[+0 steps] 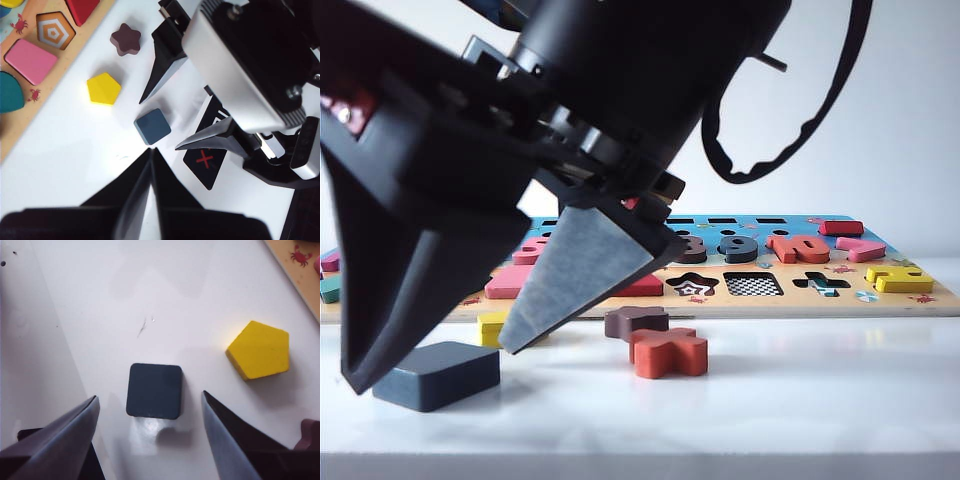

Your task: Insert the cube into the slot.

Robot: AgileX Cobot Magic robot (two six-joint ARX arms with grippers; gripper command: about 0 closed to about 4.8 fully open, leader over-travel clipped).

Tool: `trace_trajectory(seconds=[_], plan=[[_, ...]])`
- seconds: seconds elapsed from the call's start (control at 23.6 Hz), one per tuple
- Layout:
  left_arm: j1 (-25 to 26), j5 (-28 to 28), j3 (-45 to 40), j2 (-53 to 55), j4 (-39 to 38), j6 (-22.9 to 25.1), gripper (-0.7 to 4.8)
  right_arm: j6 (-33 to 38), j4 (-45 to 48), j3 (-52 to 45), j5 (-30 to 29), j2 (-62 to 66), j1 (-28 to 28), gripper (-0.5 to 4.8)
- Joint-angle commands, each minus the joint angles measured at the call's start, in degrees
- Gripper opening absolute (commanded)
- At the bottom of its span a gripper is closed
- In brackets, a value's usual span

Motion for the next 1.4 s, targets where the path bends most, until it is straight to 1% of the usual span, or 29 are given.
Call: trace_trajectory(seconds=[0.04,0.47,0.8,0.97,1.14,1.4], plan=[[0.07,0.5,0.24,-0.09,0.35,0.04,0.17,0.0,1.99,0.22,0.5,0.07,0.07,3.64],[0.07,0.5,0.24,-0.07,0.37,0.04,0.17,-0.02,2.45,0.22,4.55,0.85,0.07,3.58],[0.07,0.5,0.24,-0.07,0.39,0.04,0.17,0.0,2.86,0.22,4.44,1.03,0.07,3.5],[0.07,0.5,0.24,-0.07,0.37,0.04,0.17,0.0,2.86,0.22,3.87,1.03,0.07,3.5],[0.07,0.5,0.24,-0.07,0.39,0.04,0.17,0.0,2.86,0.22,1.75,1.03,0.07,3.5],[0.07,0.5,0.22,-0.07,0.39,0.04,0.17,0.0,2.86,0.22,1.68,1.07,0.07,3.5]])
